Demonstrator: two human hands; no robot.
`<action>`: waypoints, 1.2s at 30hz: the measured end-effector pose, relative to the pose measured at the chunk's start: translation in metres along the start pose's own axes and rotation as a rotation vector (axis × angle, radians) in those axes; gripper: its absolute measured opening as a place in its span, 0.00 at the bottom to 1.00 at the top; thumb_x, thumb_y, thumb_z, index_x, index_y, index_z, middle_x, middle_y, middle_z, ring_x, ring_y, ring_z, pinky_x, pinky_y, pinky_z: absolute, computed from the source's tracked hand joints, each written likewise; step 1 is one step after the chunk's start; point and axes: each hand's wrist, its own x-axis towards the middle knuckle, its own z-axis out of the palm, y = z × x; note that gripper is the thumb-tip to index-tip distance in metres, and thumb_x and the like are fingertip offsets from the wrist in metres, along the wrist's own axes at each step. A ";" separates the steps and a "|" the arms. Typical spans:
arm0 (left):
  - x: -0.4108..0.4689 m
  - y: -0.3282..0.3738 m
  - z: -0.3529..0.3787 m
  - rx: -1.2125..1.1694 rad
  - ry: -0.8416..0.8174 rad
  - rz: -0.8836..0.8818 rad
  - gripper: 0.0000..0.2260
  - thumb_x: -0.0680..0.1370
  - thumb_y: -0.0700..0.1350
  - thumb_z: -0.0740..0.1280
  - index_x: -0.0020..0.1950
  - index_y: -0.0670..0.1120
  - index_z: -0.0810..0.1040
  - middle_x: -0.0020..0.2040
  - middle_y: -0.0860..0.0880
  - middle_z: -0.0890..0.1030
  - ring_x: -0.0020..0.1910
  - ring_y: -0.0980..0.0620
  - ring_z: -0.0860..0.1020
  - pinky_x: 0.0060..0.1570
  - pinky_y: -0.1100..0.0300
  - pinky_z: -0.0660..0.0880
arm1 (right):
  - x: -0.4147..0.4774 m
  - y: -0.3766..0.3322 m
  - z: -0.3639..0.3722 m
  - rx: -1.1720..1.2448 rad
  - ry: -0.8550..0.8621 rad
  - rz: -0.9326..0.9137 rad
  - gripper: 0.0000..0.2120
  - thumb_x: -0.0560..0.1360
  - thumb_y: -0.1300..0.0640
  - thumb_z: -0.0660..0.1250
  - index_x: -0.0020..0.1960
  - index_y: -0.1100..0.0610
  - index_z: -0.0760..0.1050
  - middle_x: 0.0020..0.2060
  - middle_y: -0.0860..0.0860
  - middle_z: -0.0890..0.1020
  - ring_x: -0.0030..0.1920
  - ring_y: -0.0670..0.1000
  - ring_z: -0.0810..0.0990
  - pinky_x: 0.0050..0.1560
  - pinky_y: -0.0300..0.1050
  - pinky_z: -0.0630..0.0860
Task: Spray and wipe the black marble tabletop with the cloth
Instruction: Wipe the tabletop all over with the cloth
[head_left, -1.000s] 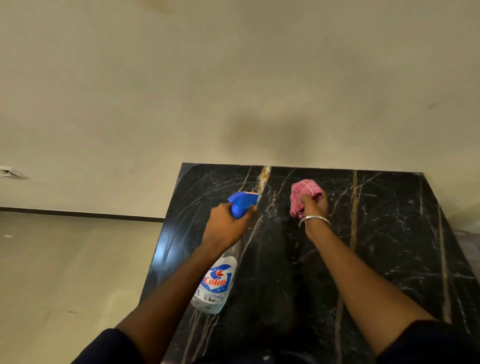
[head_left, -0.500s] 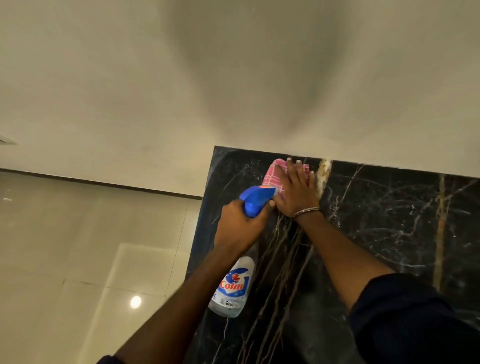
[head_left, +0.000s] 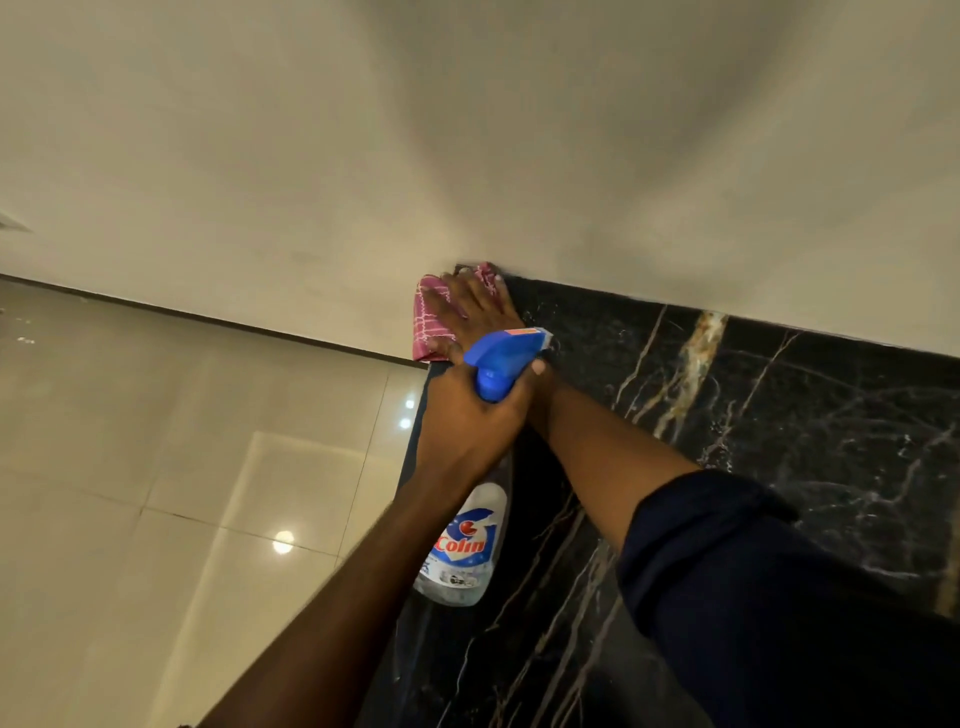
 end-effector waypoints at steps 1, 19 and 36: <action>0.001 -0.001 0.001 -0.001 0.003 -0.005 0.09 0.76 0.50 0.71 0.52 0.47 0.79 0.36 0.51 0.82 0.35 0.55 0.81 0.38 0.67 0.77 | -0.004 0.012 -0.005 -0.262 -0.009 -0.120 0.23 0.86 0.54 0.45 0.79 0.59 0.50 0.78 0.57 0.55 0.72 0.49 0.67 0.61 0.35 0.73; -0.016 -0.013 -0.001 0.101 -0.008 -0.112 0.12 0.75 0.56 0.69 0.48 0.48 0.77 0.33 0.52 0.78 0.31 0.56 0.77 0.35 0.67 0.74 | -0.013 0.069 0.021 -0.503 0.225 0.177 0.39 0.78 0.40 0.56 0.80 0.53 0.42 0.79 0.59 0.46 0.78 0.63 0.43 0.75 0.68 0.44; -0.040 -0.032 -0.007 0.154 0.004 -0.167 0.11 0.77 0.51 0.69 0.51 0.43 0.77 0.36 0.50 0.79 0.35 0.54 0.78 0.38 0.66 0.72 | -0.096 0.165 -0.010 -0.445 0.431 0.372 0.31 0.81 0.41 0.54 0.80 0.45 0.49 0.79 0.60 0.51 0.78 0.63 0.48 0.75 0.66 0.48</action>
